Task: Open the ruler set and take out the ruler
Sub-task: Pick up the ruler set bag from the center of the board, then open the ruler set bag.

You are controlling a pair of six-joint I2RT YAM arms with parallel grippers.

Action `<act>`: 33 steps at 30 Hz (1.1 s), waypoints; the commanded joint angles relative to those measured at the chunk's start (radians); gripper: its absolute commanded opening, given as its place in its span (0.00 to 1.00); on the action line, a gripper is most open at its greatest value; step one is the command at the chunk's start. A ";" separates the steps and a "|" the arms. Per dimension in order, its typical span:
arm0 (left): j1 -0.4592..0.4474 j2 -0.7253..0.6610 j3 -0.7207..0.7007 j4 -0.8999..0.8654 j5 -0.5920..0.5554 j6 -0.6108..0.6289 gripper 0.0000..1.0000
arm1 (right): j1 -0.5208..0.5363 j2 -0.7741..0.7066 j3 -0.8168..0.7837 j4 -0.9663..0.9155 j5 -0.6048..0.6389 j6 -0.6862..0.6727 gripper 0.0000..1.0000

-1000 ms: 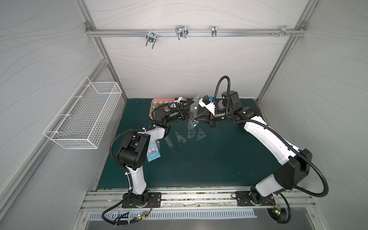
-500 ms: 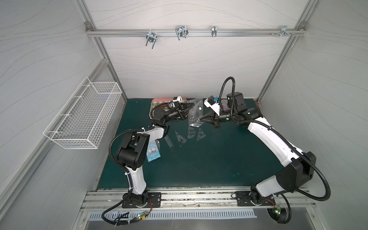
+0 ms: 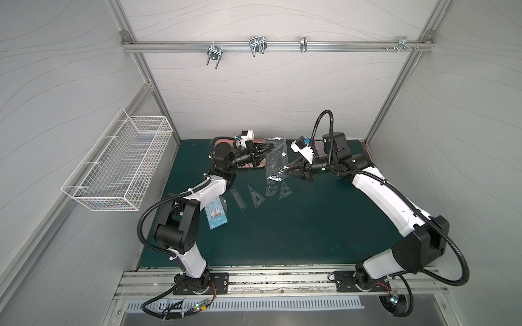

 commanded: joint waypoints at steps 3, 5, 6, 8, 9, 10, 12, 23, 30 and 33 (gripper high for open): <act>0.006 -0.137 0.106 -0.519 -0.103 0.513 0.00 | -0.007 -0.068 -0.030 -0.008 0.173 0.072 0.47; 0.006 -0.159 0.109 -0.571 -0.147 0.581 0.00 | -0.004 -0.086 -0.032 0.014 0.214 0.133 0.50; 0.004 -0.171 0.106 -0.601 -0.181 0.613 0.00 | 0.003 -0.095 -0.032 0.027 0.249 0.163 0.50; -0.001 -0.190 0.099 -0.662 -0.256 0.684 0.00 | 0.038 -0.111 -0.028 0.050 0.347 0.211 0.51; -0.007 -0.199 0.092 -0.683 -0.298 0.720 0.00 | 0.071 -0.117 -0.018 0.051 0.406 0.215 0.52; -0.014 -0.207 0.085 -0.699 -0.339 0.753 0.00 | 0.103 -0.118 -0.010 0.051 0.475 0.218 0.52; -0.034 -0.217 0.067 -0.711 -0.419 0.817 0.00 | 0.174 -0.106 0.021 0.047 0.618 0.233 0.52; -0.127 -0.283 -0.054 -0.607 -0.715 0.908 0.00 | 0.292 0.054 0.074 0.076 0.938 0.400 0.52; -0.146 -0.324 -0.073 -0.610 -0.767 0.941 0.00 | 0.295 0.159 0.123 0.050 0.904 0.428 0.51; -0.147 -0.323 -0.075 -0.608 -0.769 0.943 0.00 | 0.300 0.171 0.126 0.052 0.873 0.440 0.51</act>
